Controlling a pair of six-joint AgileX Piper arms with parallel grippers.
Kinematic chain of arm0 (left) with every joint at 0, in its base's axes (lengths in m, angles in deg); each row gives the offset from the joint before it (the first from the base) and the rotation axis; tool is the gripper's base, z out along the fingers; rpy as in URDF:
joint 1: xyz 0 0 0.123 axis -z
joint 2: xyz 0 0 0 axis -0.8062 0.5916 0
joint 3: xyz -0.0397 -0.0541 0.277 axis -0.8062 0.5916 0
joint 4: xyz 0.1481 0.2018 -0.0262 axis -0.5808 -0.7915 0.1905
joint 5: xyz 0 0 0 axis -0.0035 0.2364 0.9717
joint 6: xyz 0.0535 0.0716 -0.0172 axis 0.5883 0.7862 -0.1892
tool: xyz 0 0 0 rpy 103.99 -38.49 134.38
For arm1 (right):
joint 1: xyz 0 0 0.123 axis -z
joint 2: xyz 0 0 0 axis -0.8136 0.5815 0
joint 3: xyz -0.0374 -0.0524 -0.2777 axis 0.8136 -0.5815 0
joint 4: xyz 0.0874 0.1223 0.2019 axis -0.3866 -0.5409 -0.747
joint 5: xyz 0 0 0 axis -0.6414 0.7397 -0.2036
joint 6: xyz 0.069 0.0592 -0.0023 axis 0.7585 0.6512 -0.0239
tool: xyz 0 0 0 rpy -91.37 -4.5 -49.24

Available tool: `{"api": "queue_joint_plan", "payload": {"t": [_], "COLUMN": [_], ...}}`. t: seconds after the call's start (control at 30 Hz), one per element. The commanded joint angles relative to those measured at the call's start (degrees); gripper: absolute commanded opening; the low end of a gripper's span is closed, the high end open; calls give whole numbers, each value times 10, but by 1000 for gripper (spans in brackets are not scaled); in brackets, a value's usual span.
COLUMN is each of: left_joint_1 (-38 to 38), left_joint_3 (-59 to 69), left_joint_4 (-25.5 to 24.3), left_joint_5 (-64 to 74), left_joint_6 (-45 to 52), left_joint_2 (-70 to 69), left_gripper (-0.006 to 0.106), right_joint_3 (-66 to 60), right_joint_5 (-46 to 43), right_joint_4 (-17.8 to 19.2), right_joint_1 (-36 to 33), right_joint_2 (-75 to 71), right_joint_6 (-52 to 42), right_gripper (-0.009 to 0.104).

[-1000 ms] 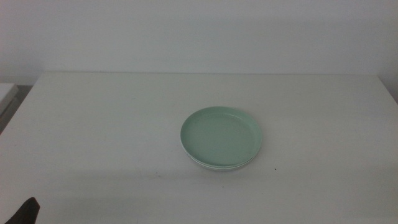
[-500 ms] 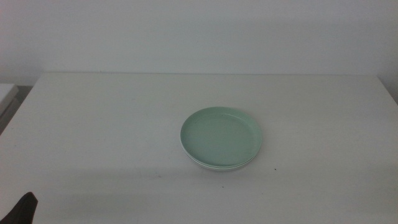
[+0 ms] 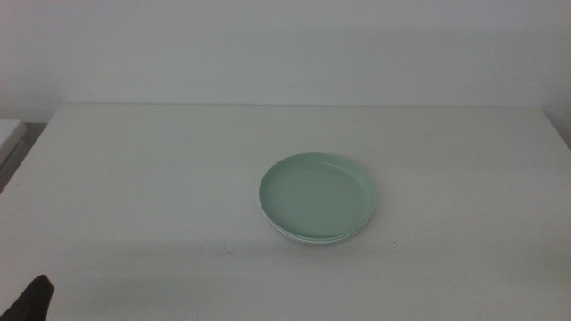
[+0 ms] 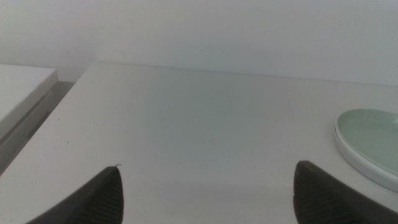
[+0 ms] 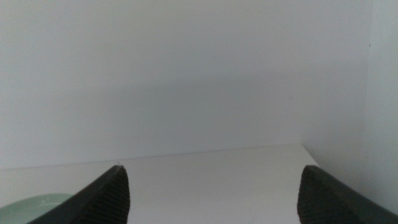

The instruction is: Stack the three bowls on top of each other.

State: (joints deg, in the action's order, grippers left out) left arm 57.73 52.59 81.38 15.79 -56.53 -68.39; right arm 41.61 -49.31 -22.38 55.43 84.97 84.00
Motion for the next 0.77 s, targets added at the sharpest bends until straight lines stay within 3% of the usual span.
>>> {"api": "queue_joint_plan", "payload": {"t": [0.0,0.1,0.27,0.73], "left_joint_1": [-1,-1,-1,-1], "left_joint_3": [0,0,0,0], "left_joint_4": [4,4,4,4], "left_joint_5": [-6,-6,-6,-9], "left_joint_6": [-1,-1,-1,-1], "left_joint_2": [-2,-2,-2,-2], "left_gripper": [94,94,94,94], "right_joint_3": [-2,-2,-2,-2], "right_joint_5": [-10,-10,-9,-18], "right_joint_4": [32,58,58,58], "right_joint_1": [3,3,3,3], "right_joint_2": [-2,-2,-2,-2], "right_joint_6": [2,-6,-65,-62], "right_gripper": [93,93,93,92]}}
